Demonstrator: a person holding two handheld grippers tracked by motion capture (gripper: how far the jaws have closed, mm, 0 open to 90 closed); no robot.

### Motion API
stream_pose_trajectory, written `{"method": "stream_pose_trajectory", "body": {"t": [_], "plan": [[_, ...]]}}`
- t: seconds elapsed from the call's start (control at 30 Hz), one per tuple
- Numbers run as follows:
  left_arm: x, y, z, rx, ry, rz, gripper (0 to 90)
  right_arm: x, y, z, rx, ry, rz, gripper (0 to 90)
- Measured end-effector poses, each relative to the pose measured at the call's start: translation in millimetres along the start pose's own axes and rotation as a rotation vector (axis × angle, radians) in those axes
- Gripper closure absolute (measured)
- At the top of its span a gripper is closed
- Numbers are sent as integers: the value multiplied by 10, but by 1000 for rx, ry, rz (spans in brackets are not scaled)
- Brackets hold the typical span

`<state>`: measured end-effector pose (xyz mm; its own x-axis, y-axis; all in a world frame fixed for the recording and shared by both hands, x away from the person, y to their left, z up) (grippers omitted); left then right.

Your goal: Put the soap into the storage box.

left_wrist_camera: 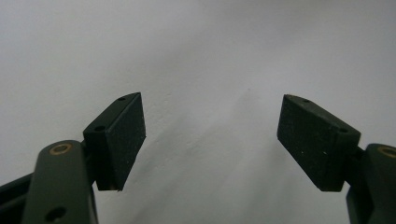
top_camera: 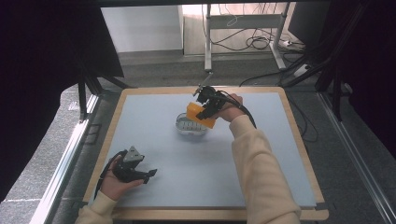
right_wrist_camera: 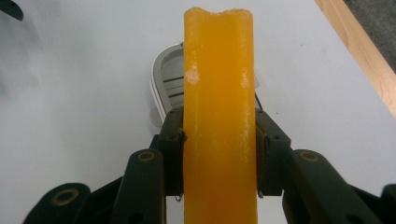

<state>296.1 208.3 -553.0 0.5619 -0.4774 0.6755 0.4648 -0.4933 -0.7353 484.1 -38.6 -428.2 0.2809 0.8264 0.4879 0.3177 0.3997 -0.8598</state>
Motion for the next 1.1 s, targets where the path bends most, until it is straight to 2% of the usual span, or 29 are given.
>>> {"method": "stream_pose_trajectory", "body": {"t": [0.13, 0.4, 0.63, 0.8, 1.1], "plan": [[0, 2, -2, 0, -1, 1, 234, 28, 32, 5, 2, -18, 4, 616], [-2, 8, -1, -1, 0, 3, 234, 64, 74, -13, 20, -20, 8, 616], [4, -1, 3, -2, 2, 0, 234, 134, 109, -22, 17, -33, 20, 616], [3, 2, 0, -3, 2, -2, 234, 178, 162, -32, 27, -40, 13, 616], [-1, -3, 3, -5, 0, 0, 234, 230, 280, -32, 29, -55, 33, 616]]}}
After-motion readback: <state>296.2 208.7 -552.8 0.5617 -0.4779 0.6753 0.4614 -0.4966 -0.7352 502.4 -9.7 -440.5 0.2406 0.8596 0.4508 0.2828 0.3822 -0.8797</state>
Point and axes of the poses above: each handheld gripper's, and its own axes: y roughly forward along the jaws, x roughly out of its top, z roughly to its left, the point moved 4 cm from there along y, roughly forward along the jaws, and after that the axes turned 4 degrees about -x, right-handed, at the moved point
